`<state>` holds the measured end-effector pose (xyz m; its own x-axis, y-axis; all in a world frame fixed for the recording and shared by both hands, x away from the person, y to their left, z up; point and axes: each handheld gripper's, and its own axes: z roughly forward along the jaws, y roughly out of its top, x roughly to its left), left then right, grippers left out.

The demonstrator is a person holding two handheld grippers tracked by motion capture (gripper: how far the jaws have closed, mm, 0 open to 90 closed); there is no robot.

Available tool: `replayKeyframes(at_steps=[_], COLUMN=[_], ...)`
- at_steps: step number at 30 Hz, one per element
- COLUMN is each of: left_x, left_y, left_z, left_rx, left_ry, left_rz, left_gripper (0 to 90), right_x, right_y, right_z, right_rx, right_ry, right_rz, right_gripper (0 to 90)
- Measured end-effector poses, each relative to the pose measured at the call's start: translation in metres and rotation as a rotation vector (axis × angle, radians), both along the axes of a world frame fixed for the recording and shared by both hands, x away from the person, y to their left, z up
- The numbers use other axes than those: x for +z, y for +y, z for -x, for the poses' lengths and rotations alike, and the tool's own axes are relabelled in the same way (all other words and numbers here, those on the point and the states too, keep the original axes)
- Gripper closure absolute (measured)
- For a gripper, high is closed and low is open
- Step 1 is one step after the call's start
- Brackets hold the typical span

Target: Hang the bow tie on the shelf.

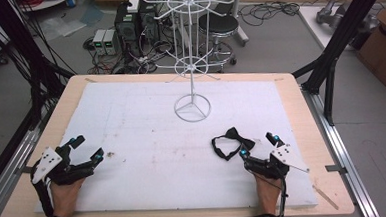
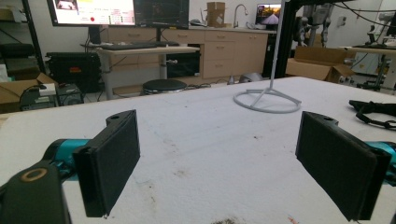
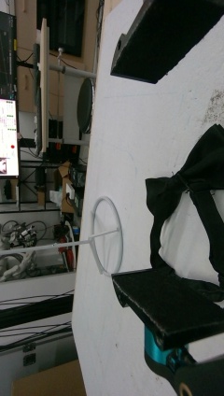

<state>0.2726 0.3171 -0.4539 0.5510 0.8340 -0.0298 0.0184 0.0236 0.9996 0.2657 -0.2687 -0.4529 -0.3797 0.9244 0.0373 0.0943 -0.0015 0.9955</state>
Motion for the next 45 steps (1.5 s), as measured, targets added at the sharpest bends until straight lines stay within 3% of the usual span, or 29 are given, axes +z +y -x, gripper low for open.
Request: replayKeyframes(at_steps=[12, 18, 33, 38, 45], left_x=[0.0, 0.0, 0.0, 0.0, 0.0], left_y=[0.0, 0.0, 0.0, 0.0, 0.0], left_z=[0.0, 0.0, 0.0, 0.0, 0.0], left_rx=[-0.001, 0.001, -0.003, -0.003, -0.003], left_ry=[-0.002, 0.002, -0.001, 0.001, 0.002], left_rz=[-0.005, -0.003, -0.002, -0.001, -0.001], left_gripper=[14.1, 14.1, 14.1, 14.1, 14.1], right_x=[0.0, 0.0, 0.001, 0.004, 0.014], right_y=[0.0, -0.001, 0.001, 0.003, 0.002], right_z=[0.0, -0.001, -0.001, -0.006, -0.012], right_rx=[0.001, -0.002, -0.004, 0.003, 0.01], right_ry=[-0.007, 0.01, 0.011, 0.065, 0.103], right_rz=[-0.001, -0.016, 0.006, 0.037, 0.087], right_gripper=[2.1, 2.1, 2.1, 2.2, 2.1])
